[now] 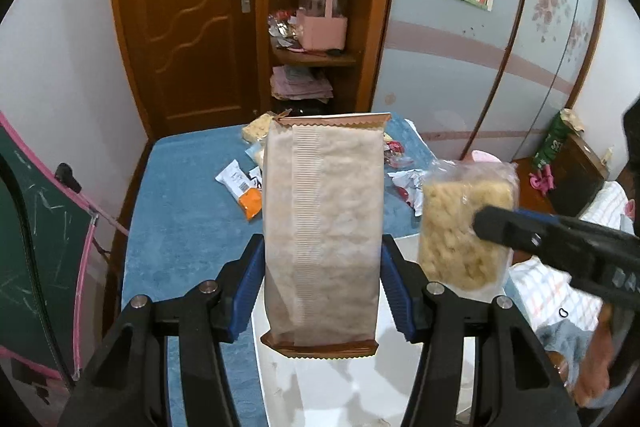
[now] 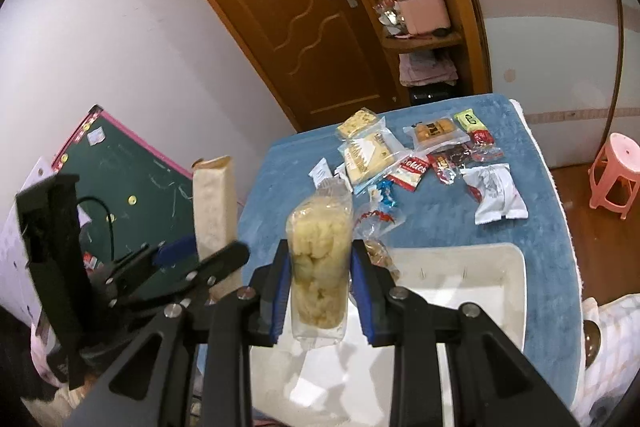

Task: Organize snacks
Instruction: 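Carry both snacks over the white tray and open both tools to drop them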

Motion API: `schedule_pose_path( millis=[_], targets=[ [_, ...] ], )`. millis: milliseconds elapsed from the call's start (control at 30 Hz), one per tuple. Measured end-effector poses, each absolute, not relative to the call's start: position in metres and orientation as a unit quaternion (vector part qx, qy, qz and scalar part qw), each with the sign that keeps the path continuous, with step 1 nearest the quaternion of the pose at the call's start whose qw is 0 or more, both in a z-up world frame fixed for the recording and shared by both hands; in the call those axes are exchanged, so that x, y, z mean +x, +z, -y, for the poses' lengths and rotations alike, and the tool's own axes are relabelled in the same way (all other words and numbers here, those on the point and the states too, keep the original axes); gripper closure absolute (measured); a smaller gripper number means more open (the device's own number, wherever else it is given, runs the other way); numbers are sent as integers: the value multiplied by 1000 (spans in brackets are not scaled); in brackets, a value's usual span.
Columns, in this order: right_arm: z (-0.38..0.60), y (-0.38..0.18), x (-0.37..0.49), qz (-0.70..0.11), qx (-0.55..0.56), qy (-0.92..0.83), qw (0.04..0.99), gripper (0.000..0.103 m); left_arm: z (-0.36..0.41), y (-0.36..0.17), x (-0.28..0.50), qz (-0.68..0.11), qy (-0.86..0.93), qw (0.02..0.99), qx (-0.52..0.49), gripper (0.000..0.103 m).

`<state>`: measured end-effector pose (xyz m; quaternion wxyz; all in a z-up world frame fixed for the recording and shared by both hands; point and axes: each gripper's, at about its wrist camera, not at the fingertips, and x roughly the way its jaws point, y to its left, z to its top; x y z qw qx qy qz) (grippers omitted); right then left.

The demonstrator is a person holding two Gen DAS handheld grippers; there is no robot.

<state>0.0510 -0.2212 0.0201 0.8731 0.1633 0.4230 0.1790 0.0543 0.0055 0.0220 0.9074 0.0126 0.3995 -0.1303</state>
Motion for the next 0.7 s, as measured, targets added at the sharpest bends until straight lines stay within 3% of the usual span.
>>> schedule_pose_path(
  millis=[533,600,700],
  targets=[
    [206,-11,-1,-445,84,123,883,73,10,-29,11,-412,-105,904,55,48],
    [205,-15,-1,-448,76,107,884,72,13,-34,7,-412,-99,903,64,43],
    [206,-15,-5,-438,69,91,892,52,13,-35,0,-399,-88,910,73,16]
  ],
)
